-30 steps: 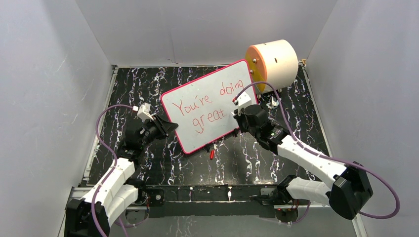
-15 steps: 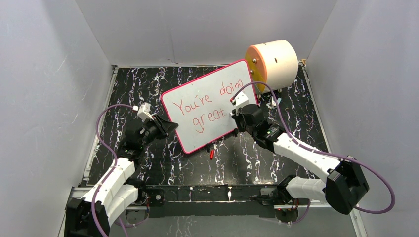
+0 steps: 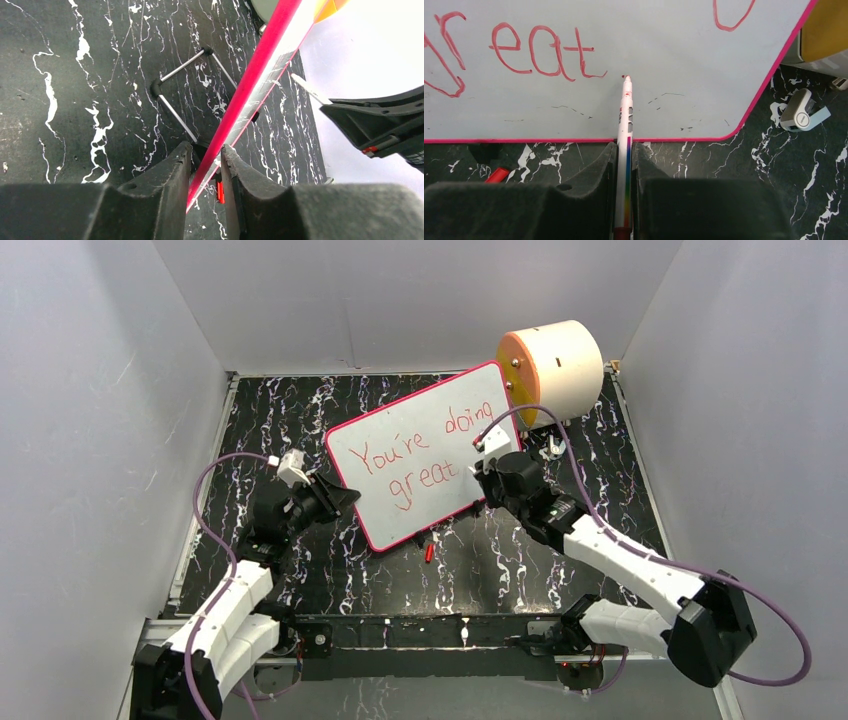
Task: Write a sentence on the whiteboard
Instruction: Write a sentence on the whiteboard, then close the whiteboard marker at the center of the board.
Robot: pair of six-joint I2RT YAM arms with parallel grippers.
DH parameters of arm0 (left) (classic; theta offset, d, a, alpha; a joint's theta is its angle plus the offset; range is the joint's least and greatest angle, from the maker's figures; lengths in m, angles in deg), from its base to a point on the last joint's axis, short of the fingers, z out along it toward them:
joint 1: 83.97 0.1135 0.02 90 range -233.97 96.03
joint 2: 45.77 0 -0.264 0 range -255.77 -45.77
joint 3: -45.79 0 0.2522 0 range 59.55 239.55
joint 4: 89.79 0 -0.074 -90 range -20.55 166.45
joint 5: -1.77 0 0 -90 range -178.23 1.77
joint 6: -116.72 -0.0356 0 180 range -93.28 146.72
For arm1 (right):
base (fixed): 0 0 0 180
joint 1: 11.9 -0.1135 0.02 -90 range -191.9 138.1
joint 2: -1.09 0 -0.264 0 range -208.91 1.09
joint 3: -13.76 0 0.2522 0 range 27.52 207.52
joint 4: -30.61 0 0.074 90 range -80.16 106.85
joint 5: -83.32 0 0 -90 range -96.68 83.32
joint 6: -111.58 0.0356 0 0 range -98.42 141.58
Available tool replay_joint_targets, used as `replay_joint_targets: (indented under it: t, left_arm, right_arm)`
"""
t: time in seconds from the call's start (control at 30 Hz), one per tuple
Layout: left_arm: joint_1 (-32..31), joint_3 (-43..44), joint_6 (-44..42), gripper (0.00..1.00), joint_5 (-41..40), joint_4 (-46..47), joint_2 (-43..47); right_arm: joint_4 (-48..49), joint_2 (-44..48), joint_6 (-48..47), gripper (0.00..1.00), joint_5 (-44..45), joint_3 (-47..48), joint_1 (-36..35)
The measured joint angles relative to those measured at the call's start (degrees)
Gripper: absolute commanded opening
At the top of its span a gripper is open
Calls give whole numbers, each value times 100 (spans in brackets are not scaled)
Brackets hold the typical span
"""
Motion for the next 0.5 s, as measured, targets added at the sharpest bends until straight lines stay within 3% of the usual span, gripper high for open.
replay_joint_targets:
  t: [0.2,0.5]
  left_arm:
    - [0,35,-2,45,-184,-297,90]
    - [2,761,-195,59,-654,-1552,446]
  right_arm:
    - [-210,595,63,0,0,0,0]
    - [-595,1202,133,0,2,0,0]
